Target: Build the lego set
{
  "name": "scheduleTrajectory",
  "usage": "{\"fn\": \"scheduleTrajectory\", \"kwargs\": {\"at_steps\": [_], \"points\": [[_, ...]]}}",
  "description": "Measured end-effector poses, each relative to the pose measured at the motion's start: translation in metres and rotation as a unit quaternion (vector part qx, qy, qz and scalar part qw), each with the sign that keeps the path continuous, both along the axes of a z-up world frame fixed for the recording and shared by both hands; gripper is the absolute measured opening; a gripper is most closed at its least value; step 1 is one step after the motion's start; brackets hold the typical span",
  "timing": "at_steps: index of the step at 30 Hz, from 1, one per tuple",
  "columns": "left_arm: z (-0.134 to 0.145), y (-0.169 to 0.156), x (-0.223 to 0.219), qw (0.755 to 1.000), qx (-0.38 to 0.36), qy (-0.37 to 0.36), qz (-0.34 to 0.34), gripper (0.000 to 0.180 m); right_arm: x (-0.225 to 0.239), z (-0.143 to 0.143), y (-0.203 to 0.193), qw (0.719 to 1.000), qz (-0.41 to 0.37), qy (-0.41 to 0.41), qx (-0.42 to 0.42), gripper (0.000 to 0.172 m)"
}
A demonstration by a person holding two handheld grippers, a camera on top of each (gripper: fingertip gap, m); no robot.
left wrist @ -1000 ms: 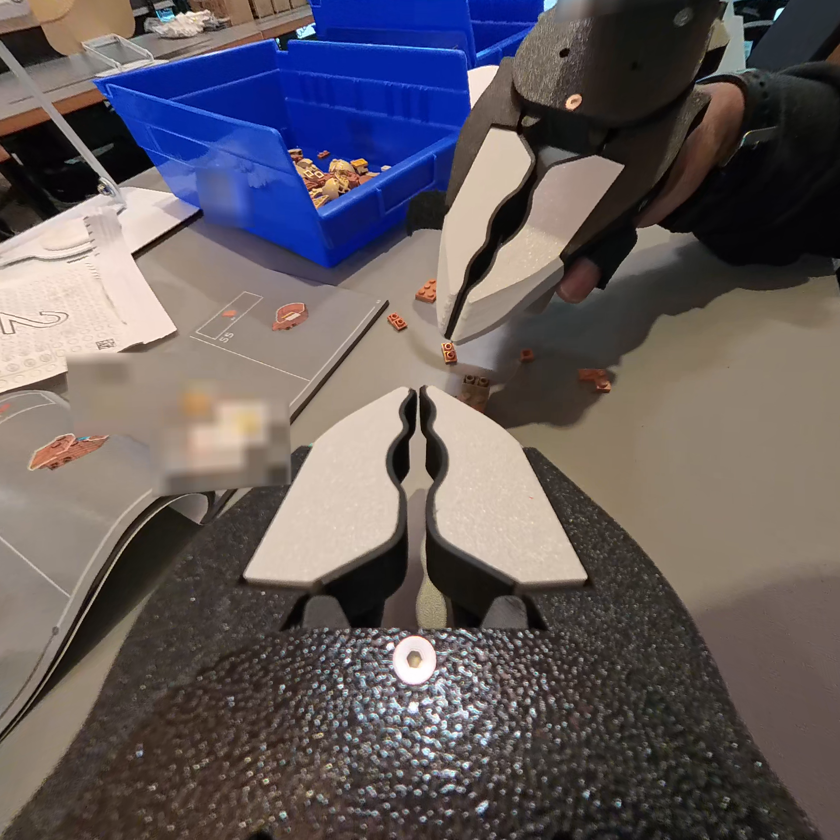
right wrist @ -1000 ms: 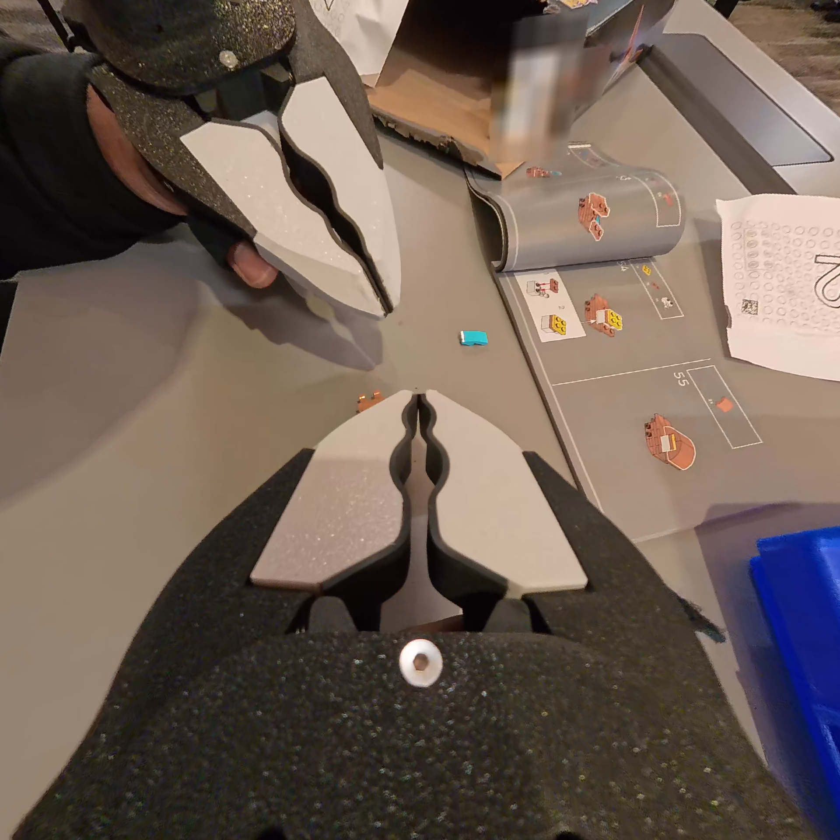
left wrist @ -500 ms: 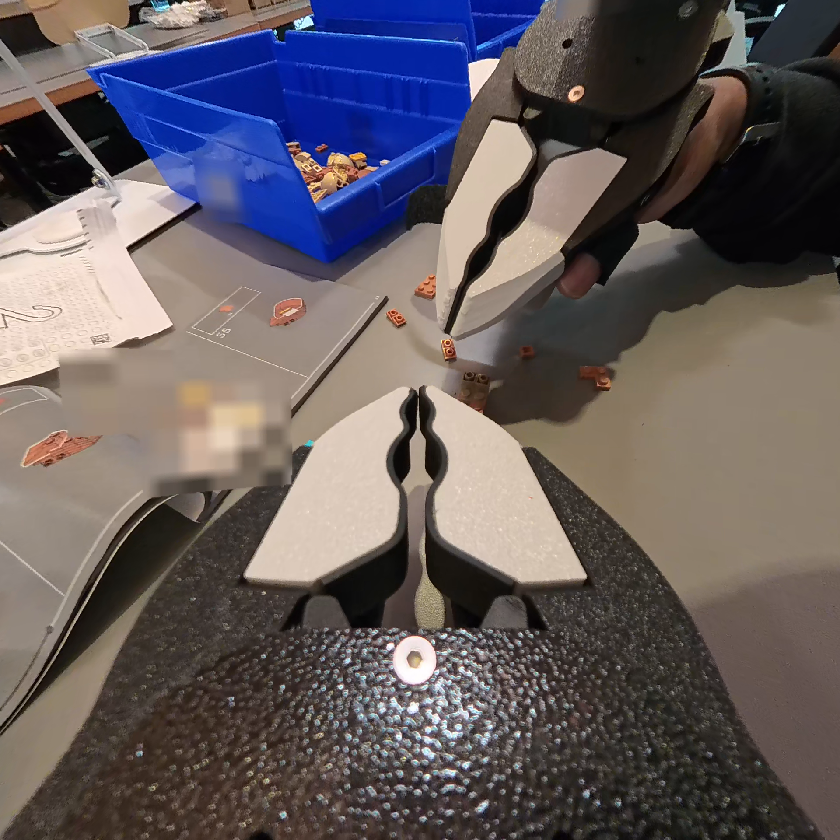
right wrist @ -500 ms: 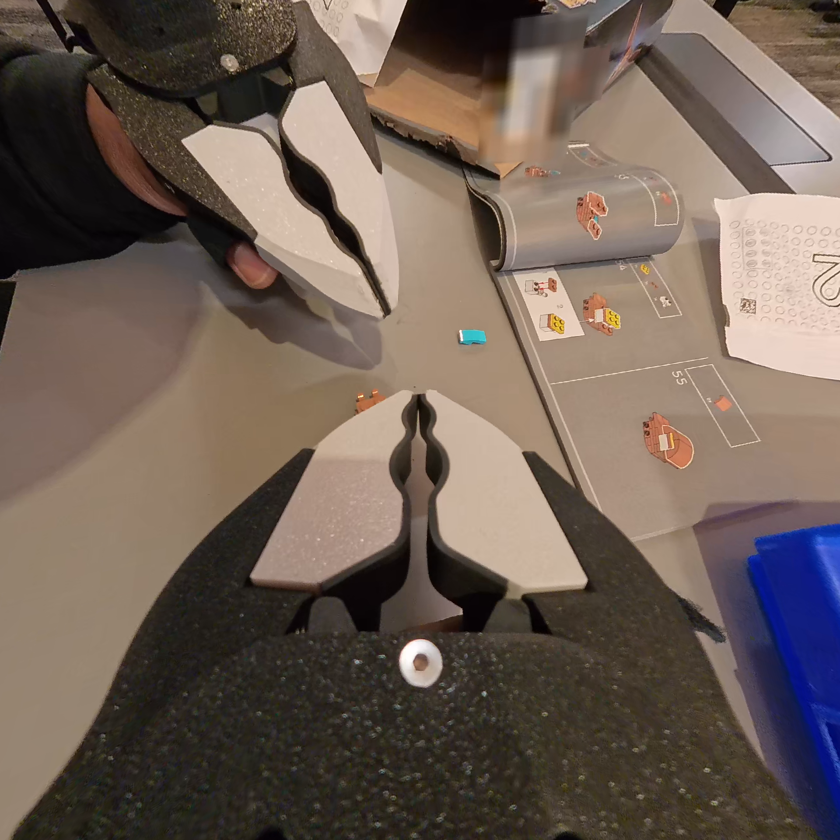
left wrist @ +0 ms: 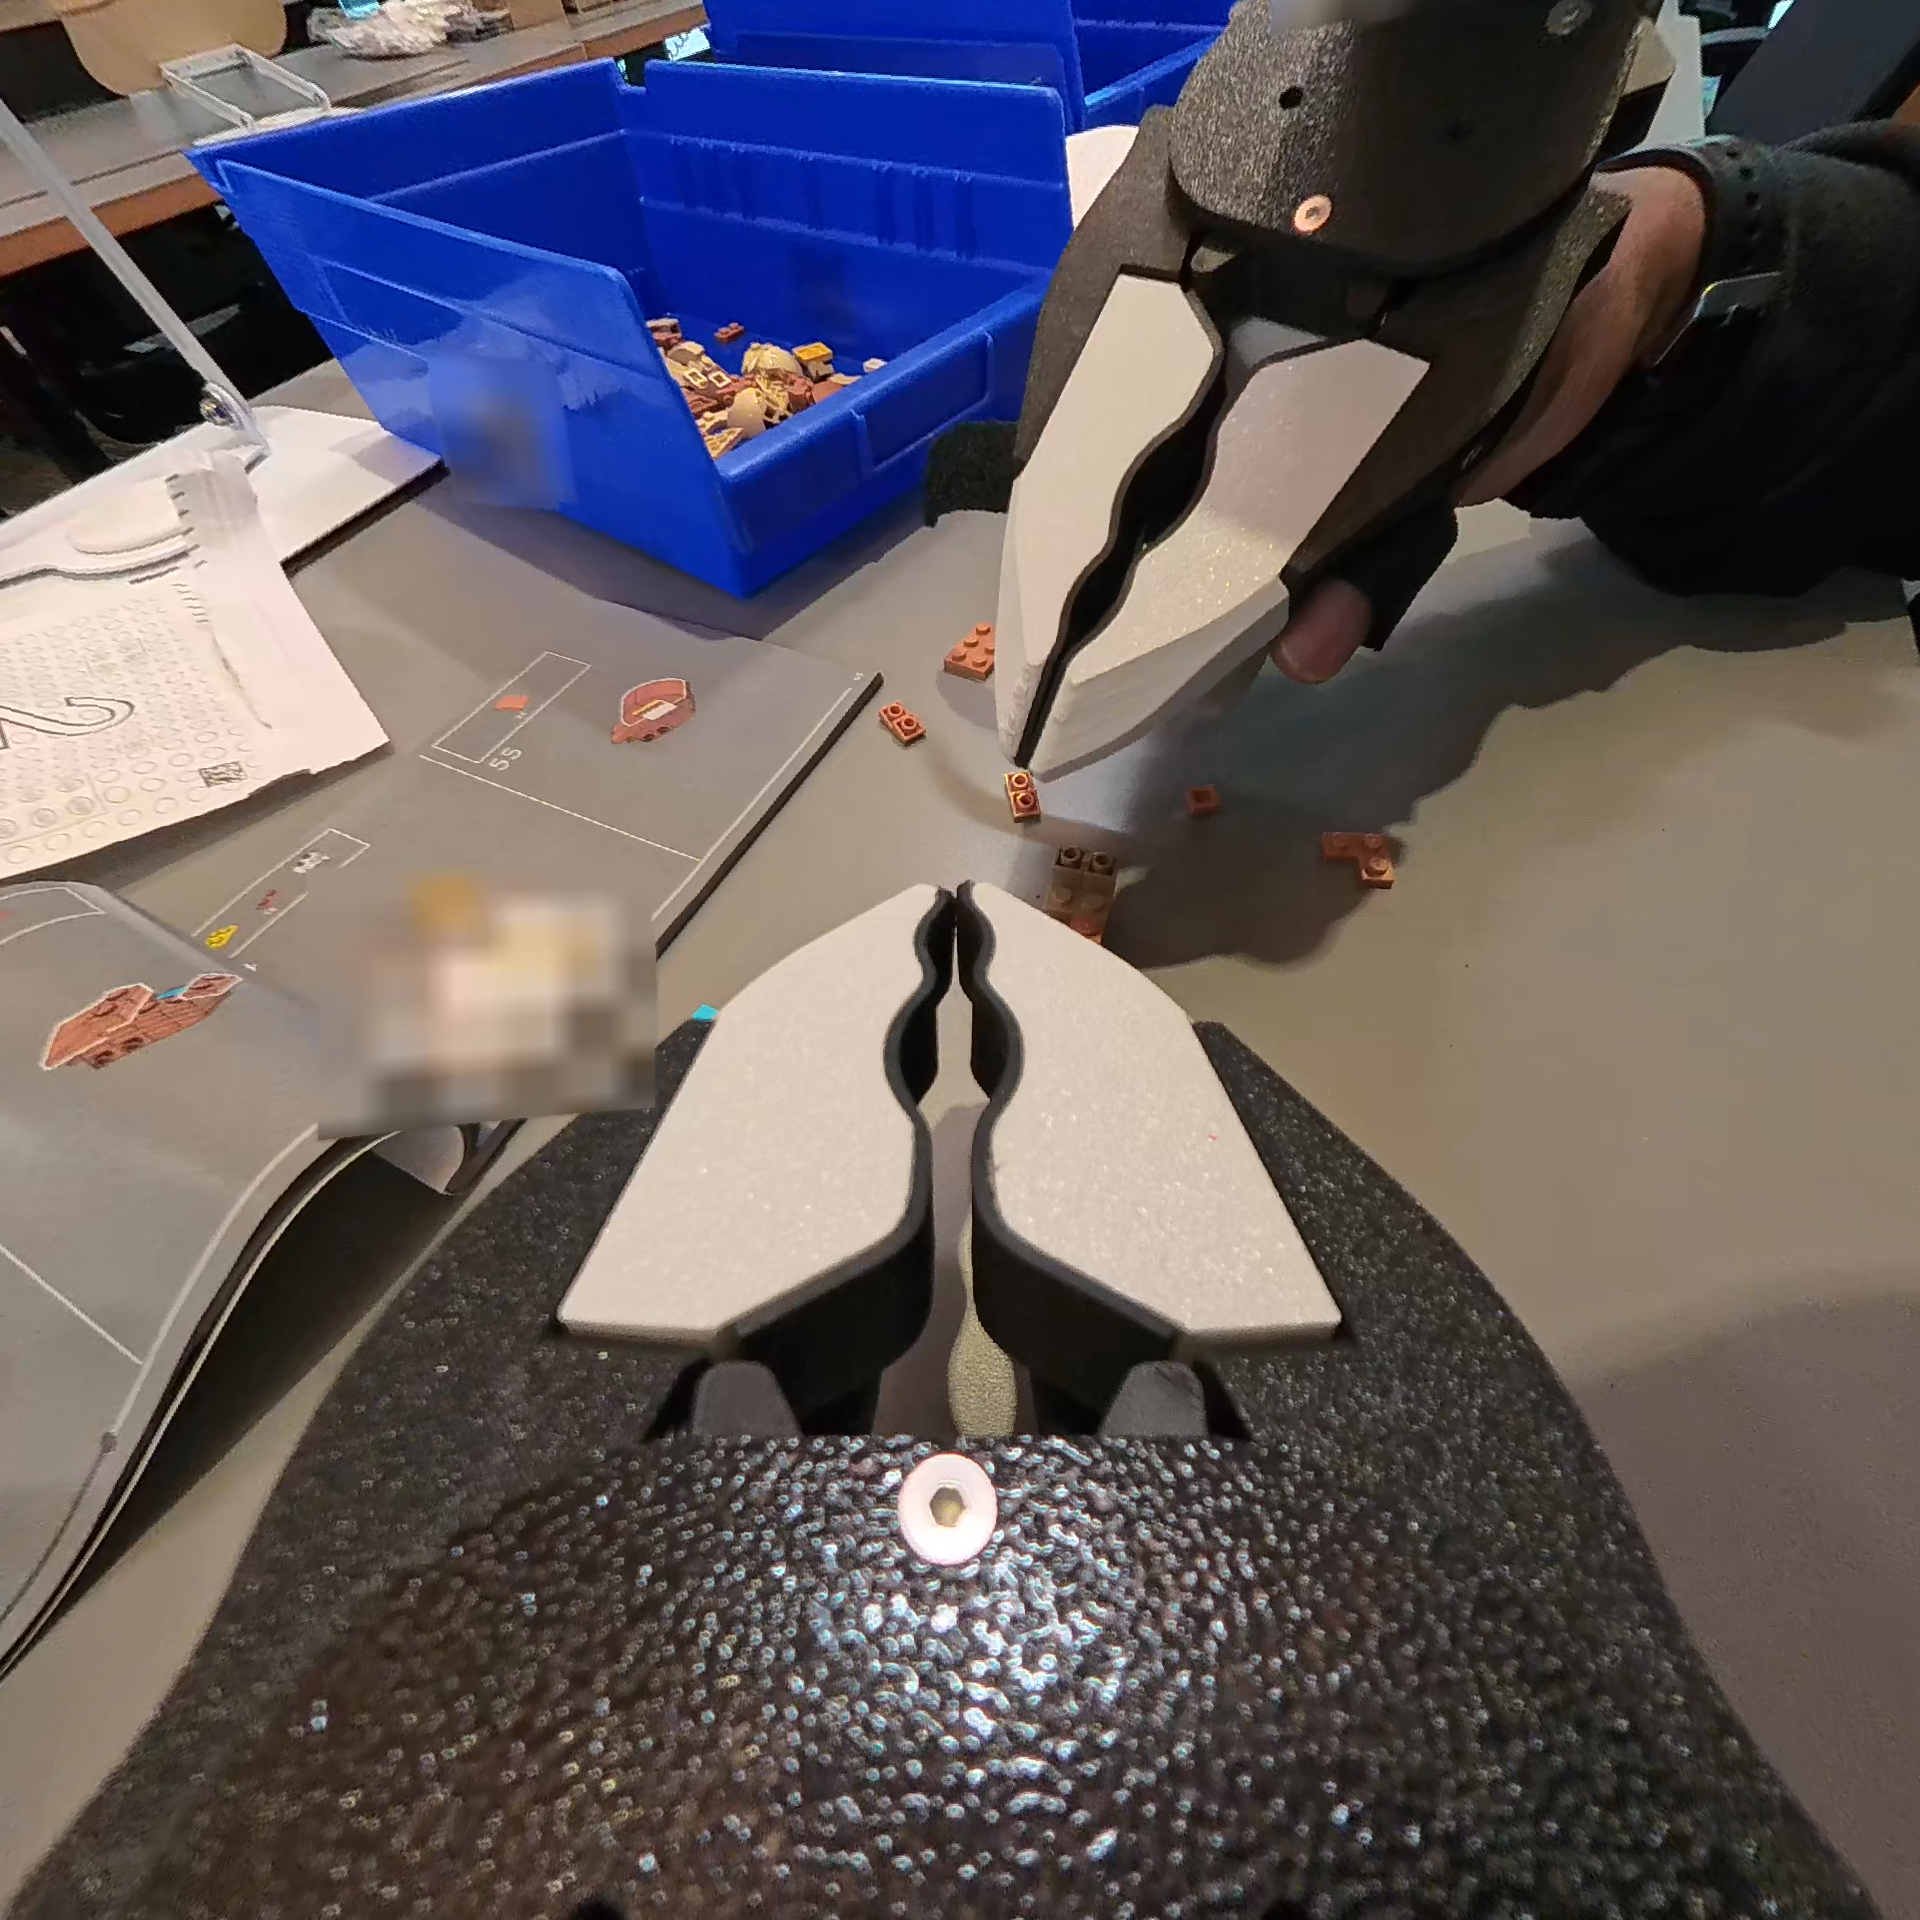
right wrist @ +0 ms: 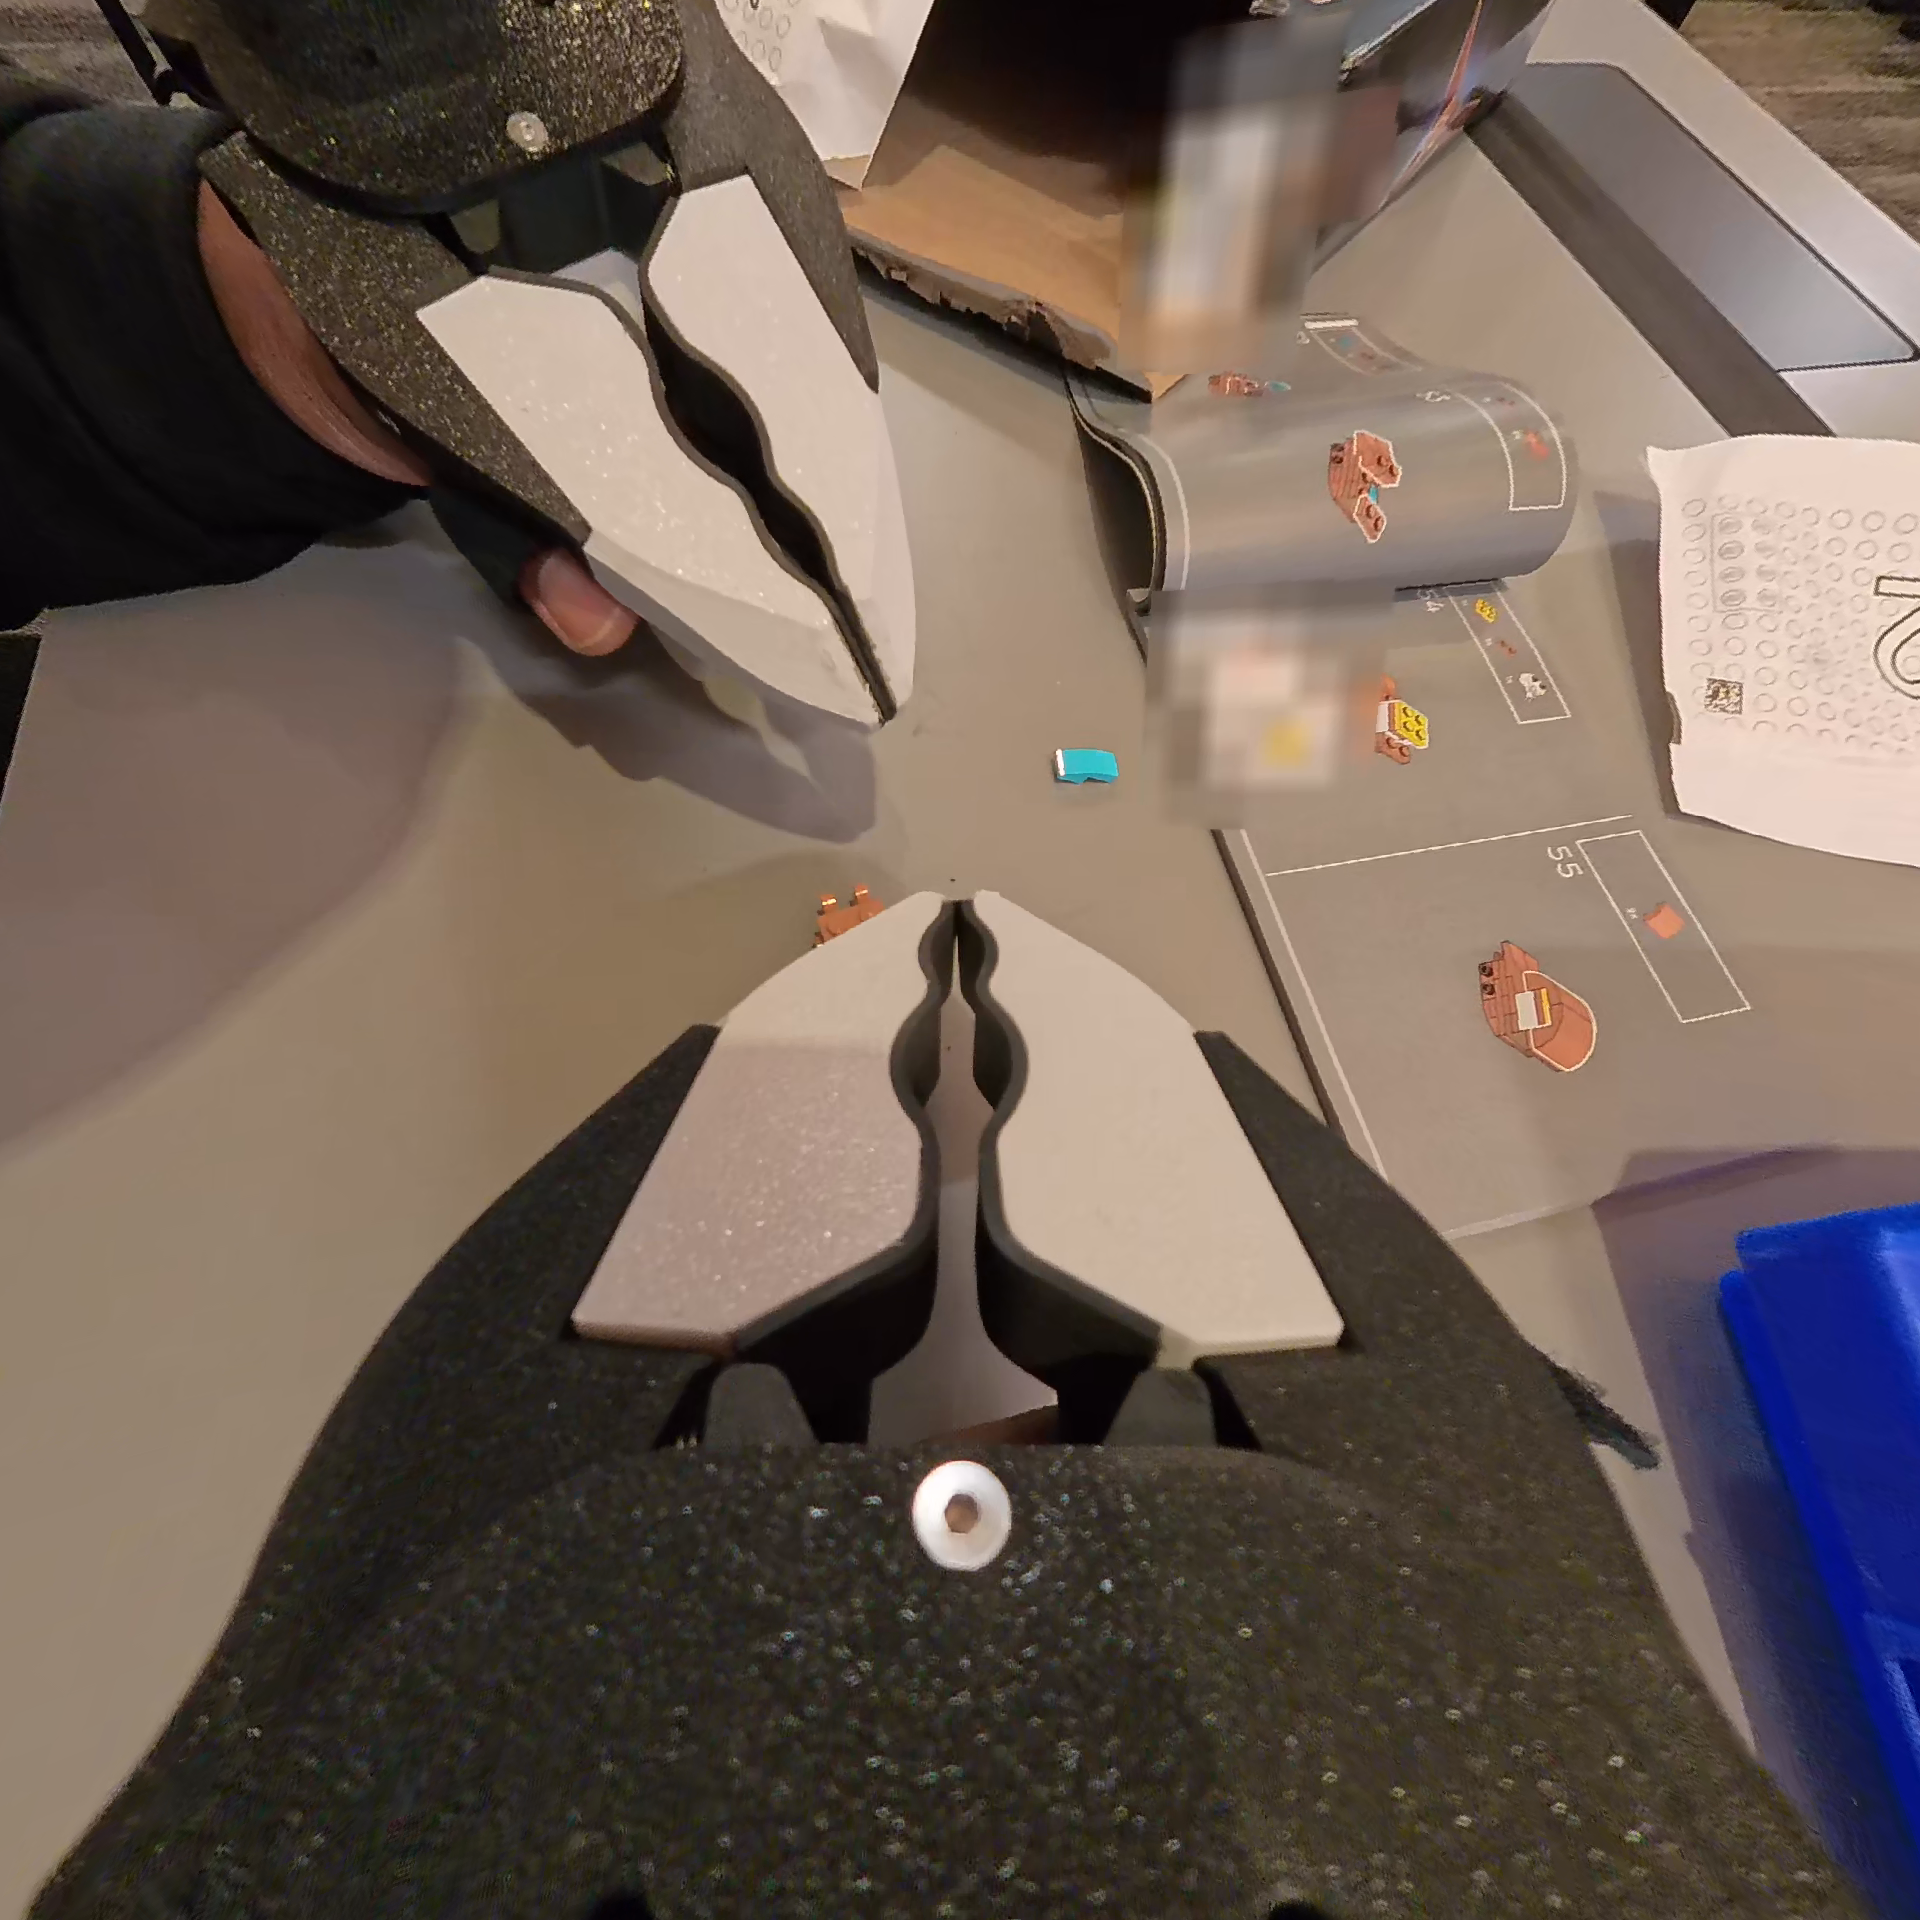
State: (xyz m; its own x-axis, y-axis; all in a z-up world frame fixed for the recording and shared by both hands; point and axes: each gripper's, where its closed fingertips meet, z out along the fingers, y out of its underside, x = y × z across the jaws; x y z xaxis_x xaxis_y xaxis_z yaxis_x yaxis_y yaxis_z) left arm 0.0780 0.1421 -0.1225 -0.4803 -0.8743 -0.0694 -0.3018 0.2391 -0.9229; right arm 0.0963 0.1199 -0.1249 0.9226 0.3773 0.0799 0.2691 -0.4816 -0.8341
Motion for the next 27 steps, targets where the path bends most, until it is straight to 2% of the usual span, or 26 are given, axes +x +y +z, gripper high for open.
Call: {"fn": "scheduleTrajectory", "kwargs": {"at_steps": [8,14,20,27], "points": [[0.000,0.000,0.000,1.000,0.000,0.001,0.000,0.000,0.003,0.001,-0.001,1.000,-0.001,-0.005,0.001,0.000],[-0.001,0.000,0.000,1.000,0.001,0.002,0.000,0.000,0.035,0.013,-0.017,1.000,-0.009,-0.019,0.000,0.000],[-0.004,-0.001,0.001,1.000,0.004,0.010,-0.002,0.000,0.035,-0.009,-0.051,0.997,0.059,-0.037,-0.045,0.000],[-0.004,-0.002,0.001,1.000,0.003,0.013,-0.005,0.000,0.030,-0.019,-0.055,0.995,0.072,-0.040,-0.059,0.000]]}}
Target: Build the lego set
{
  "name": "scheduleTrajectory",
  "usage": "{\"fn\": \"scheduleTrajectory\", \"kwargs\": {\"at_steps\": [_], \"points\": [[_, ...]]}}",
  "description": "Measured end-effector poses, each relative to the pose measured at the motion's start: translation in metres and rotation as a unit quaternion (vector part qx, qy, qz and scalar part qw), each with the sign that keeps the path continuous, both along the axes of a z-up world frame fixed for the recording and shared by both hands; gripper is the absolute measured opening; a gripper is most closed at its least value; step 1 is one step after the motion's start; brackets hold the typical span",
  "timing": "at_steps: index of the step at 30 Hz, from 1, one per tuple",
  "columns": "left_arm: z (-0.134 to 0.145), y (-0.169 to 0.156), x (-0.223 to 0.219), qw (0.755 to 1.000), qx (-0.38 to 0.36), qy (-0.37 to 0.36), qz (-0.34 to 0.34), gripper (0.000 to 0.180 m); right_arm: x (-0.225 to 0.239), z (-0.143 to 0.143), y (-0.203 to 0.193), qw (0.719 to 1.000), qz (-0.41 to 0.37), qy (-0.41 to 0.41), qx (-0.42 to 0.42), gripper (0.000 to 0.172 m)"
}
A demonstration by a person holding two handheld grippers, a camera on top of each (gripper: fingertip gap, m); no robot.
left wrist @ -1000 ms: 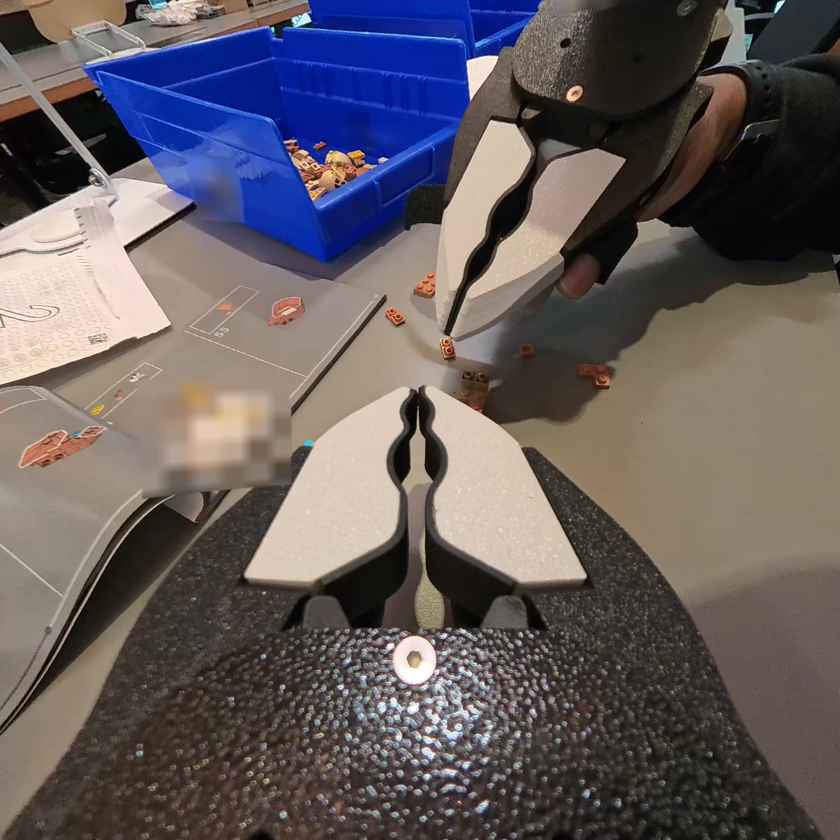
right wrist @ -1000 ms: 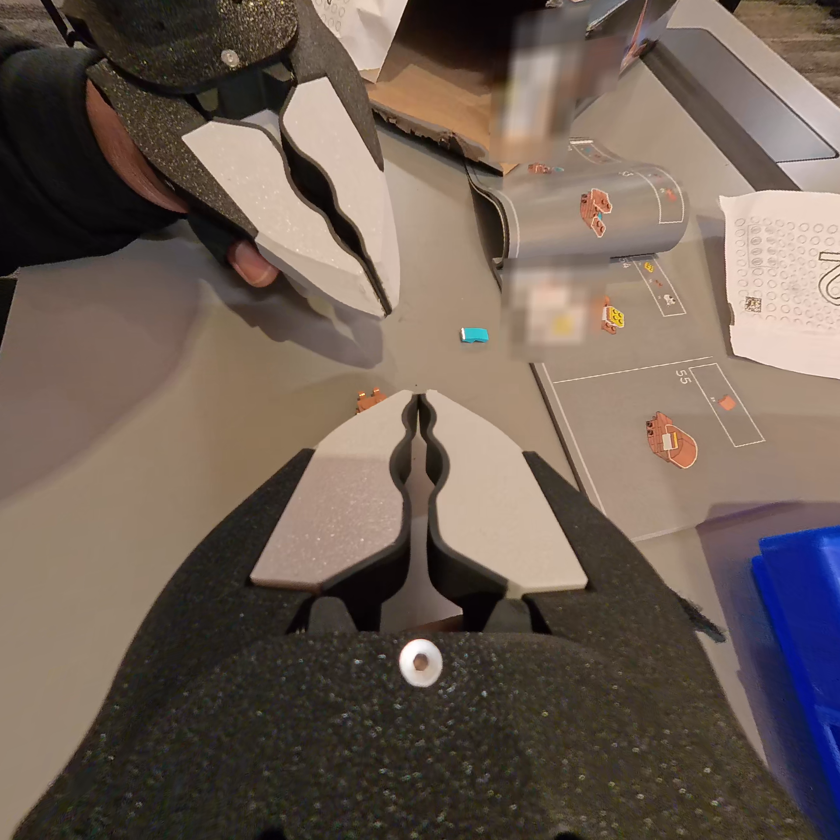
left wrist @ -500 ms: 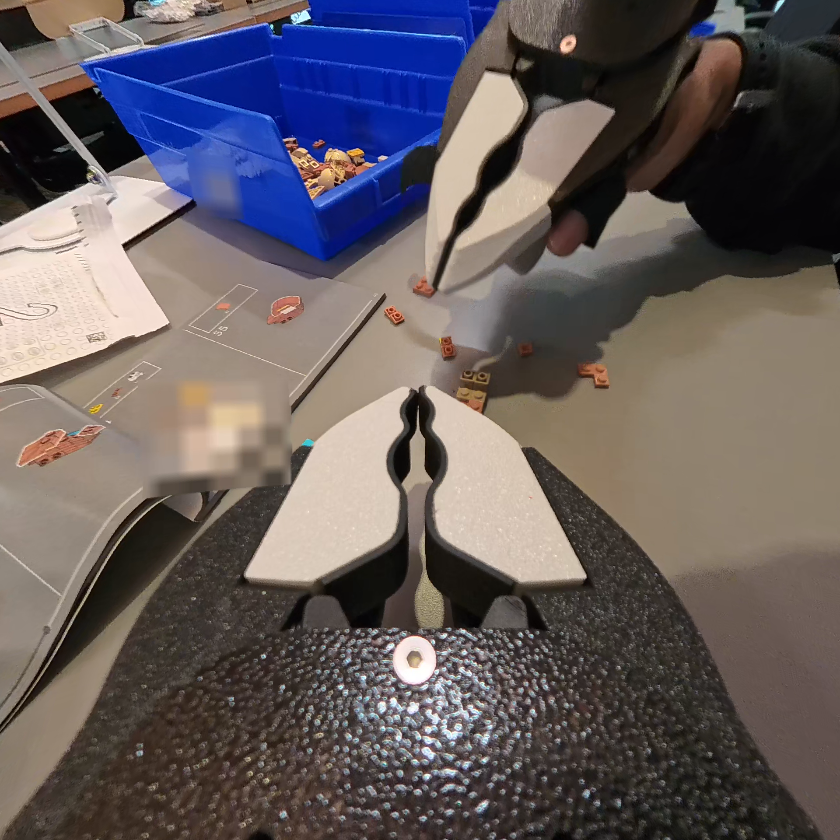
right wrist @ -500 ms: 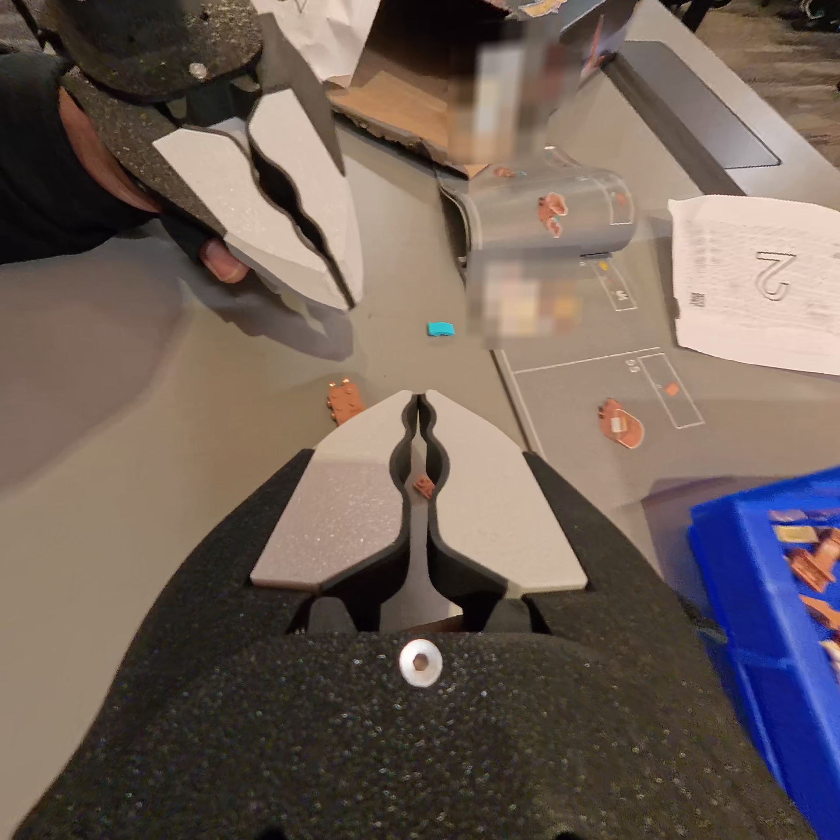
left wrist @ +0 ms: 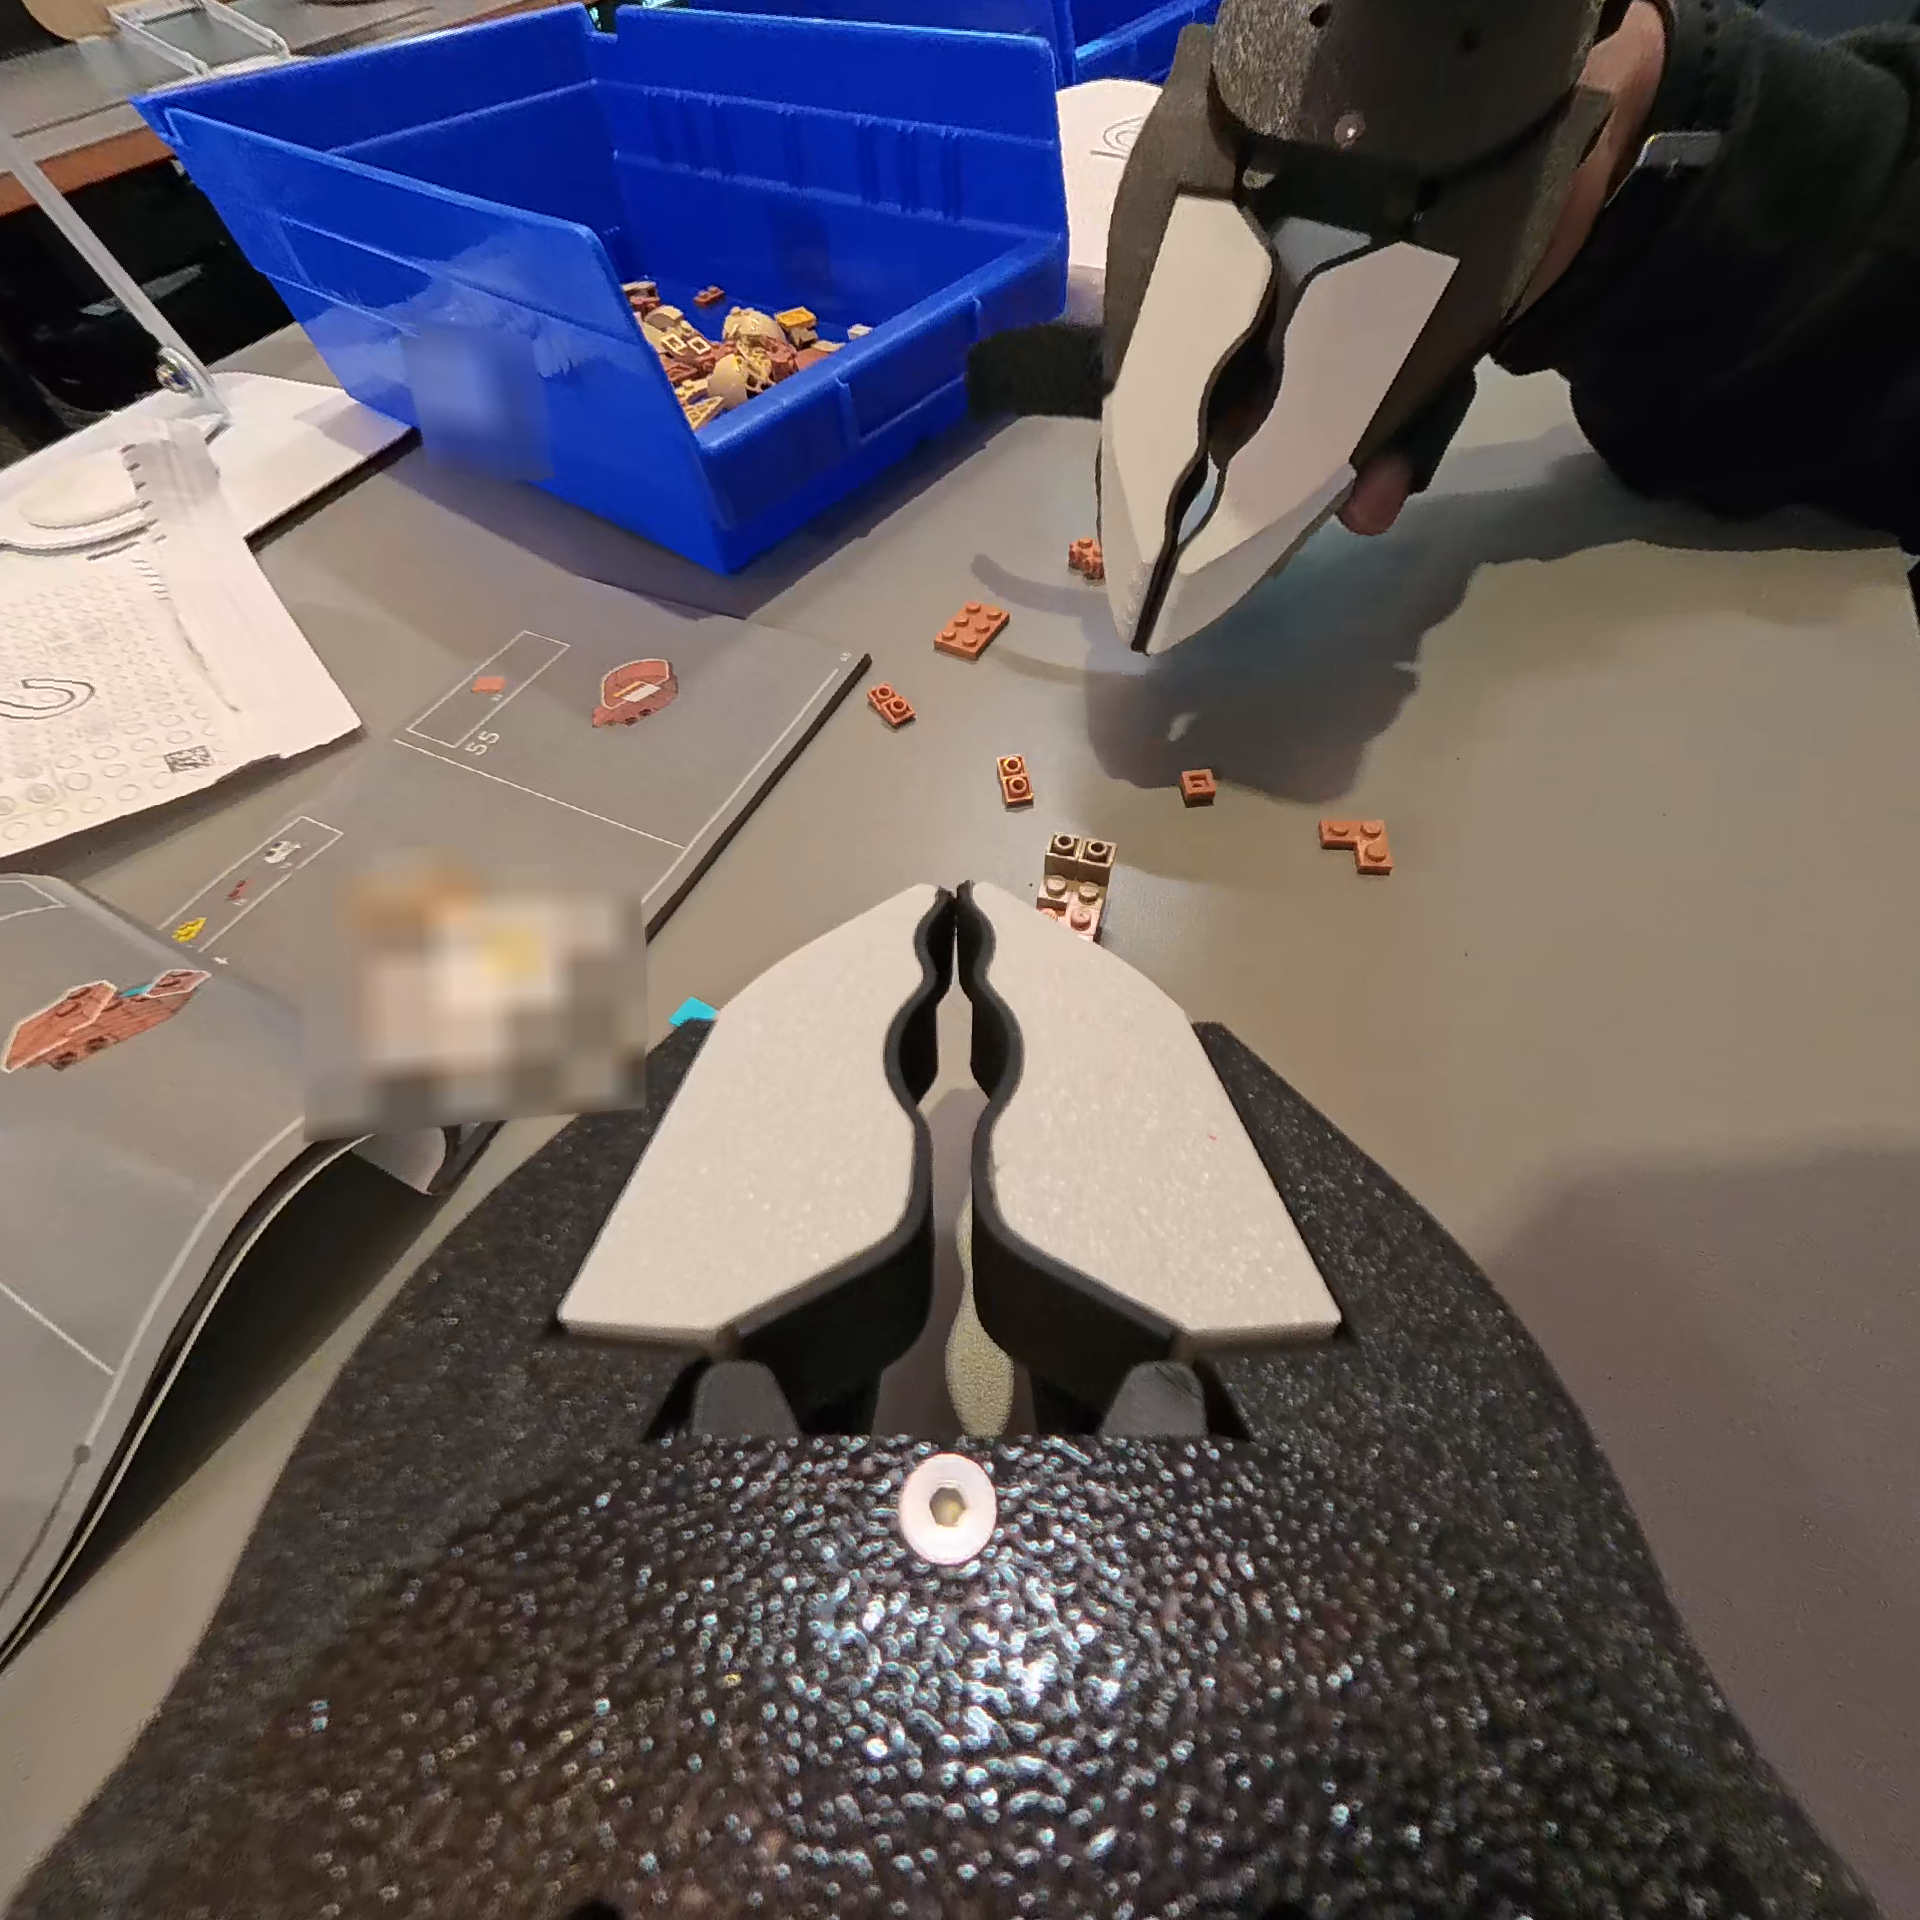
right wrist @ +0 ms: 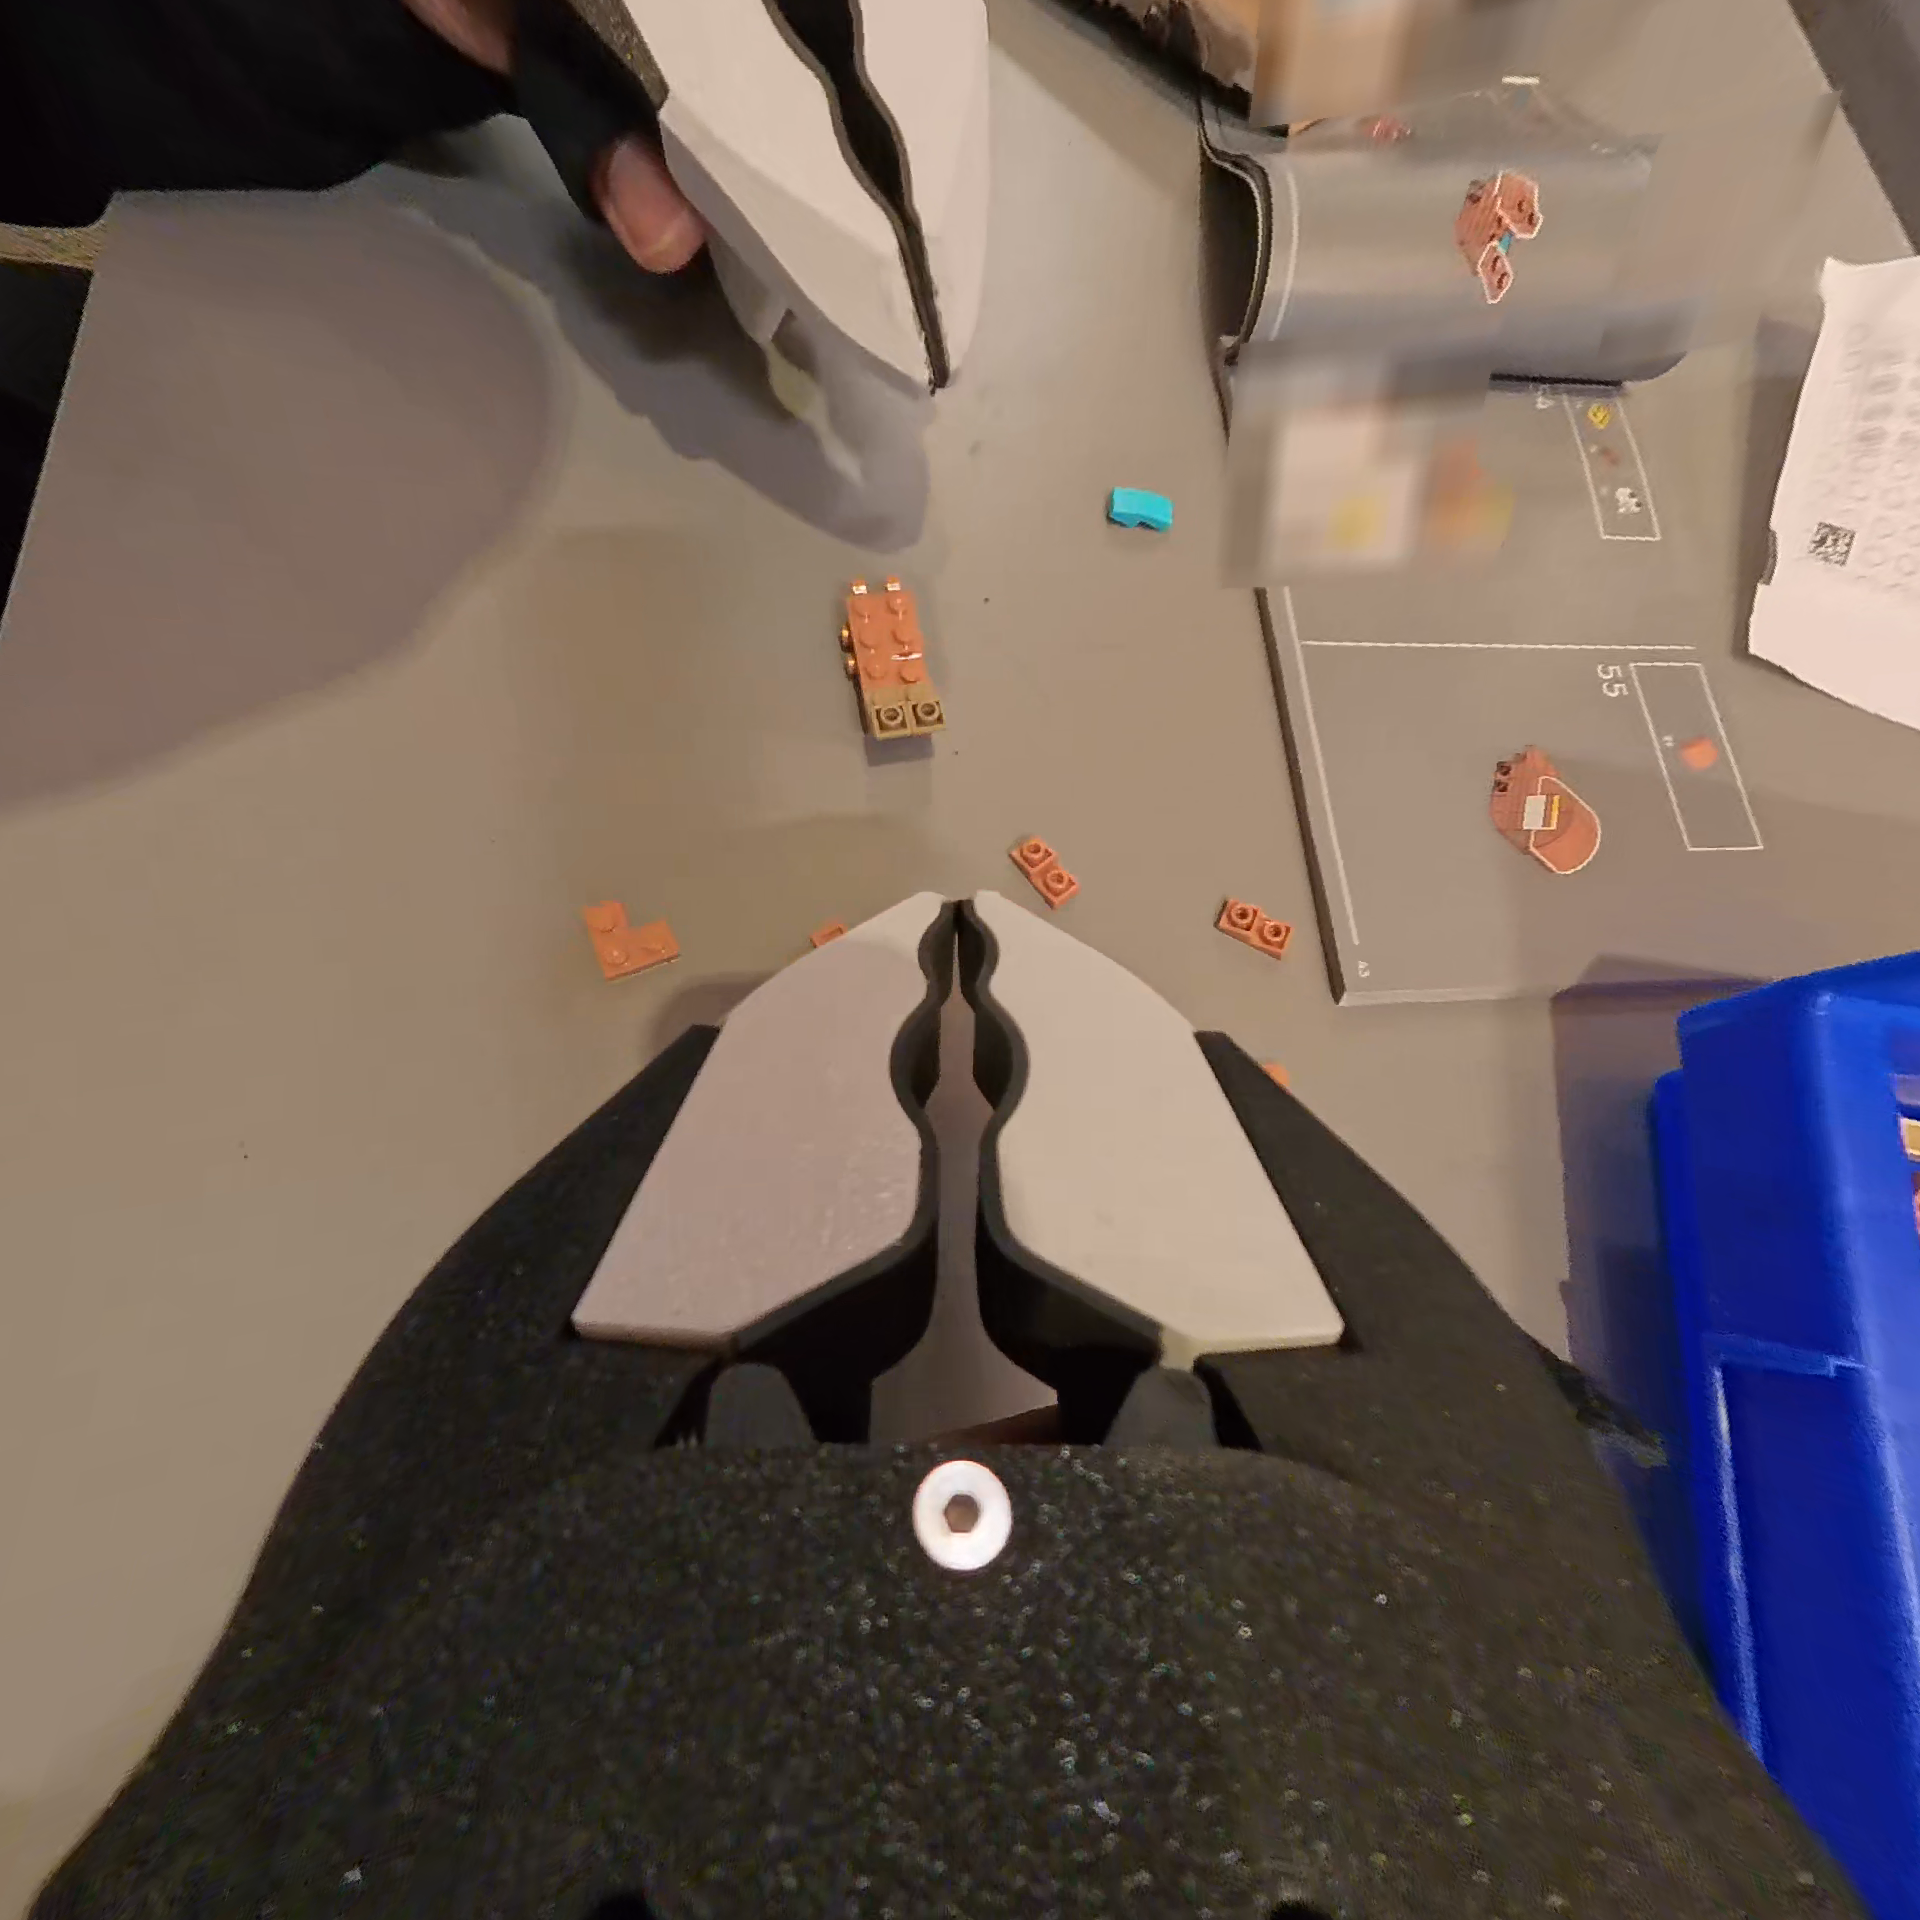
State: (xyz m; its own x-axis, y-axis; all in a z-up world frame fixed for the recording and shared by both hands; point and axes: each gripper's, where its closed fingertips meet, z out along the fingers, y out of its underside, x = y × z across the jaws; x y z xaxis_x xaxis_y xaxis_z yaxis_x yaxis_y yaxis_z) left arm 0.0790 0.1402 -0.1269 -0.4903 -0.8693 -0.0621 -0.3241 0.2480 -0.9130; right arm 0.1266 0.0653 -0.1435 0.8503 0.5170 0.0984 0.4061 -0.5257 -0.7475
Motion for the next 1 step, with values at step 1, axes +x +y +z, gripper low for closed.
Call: {"fn": "scheduleTrajectory", "kwargs": {"at_steps": [1], "points": [[-0.0002,-0.0001,0.0000,1.000,0.000,0.000,0.000,0.000,-0.0002,-0.0009,0.0000,1.000,0.000,-0.002,-0.002,0.000]]}}
